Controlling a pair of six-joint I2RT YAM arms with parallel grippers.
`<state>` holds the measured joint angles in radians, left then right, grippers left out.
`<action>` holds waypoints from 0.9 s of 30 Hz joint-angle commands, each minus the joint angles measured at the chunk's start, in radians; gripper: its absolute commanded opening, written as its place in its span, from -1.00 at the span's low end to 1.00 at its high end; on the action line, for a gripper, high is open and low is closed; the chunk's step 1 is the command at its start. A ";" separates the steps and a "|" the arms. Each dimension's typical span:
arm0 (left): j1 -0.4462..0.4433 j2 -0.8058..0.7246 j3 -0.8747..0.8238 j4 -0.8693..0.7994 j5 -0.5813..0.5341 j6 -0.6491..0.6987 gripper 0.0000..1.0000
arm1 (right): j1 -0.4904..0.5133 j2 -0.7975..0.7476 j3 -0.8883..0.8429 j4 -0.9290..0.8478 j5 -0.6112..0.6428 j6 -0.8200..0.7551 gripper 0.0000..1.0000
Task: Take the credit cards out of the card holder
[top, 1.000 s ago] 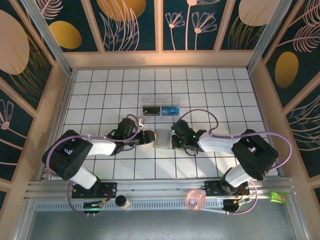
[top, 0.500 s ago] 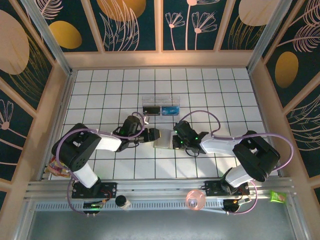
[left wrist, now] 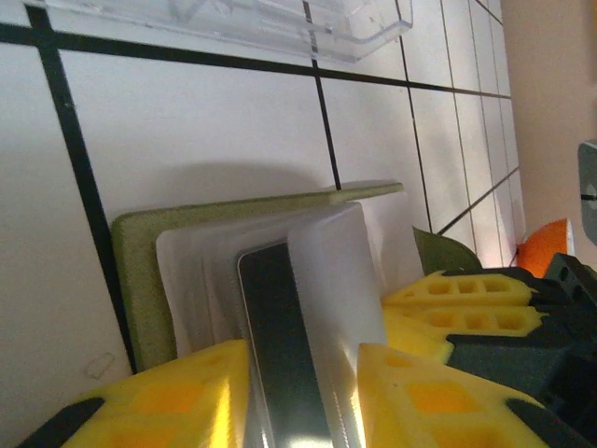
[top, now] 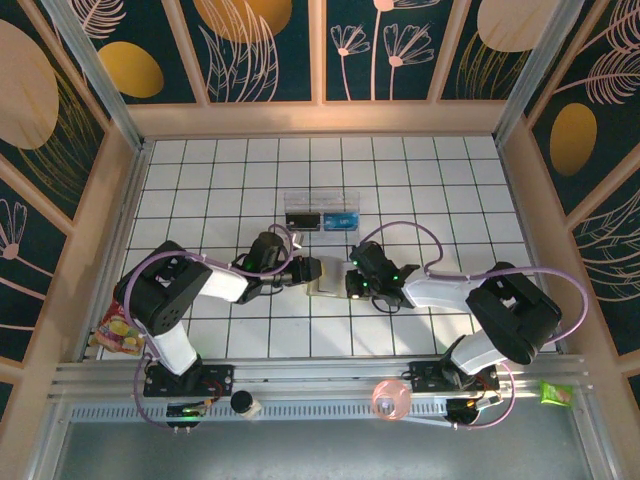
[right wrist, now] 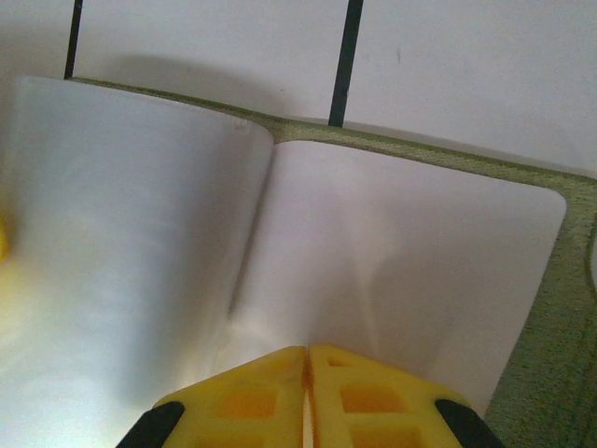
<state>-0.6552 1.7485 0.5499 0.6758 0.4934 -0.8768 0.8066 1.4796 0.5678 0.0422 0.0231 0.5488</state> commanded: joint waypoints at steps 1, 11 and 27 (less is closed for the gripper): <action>-0.020 0.004 -0.011 0.078 0.083 -0.040 -0.37 | -0.011 -0.005 -0.021 0.051 -0.024 -0.022 -0.78; -0.035 -0.011 0.002 0.063 0.084 -0.042 -0.42 | -0.020 -0.034 -0.035 0.079 -0.051 -0.023 -0.74; -0.050 -0.029 0.006 0.054 0.062 -0.053 -0.79 | -0.048 -0.105 -0.083 0.163 -0.132 -0.013 -0.50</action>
<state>-0.6994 1.7409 0.5499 0.7132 0.5514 -0.9295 0.7704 1.4094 0.5007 0.1719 -0.0875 0.5369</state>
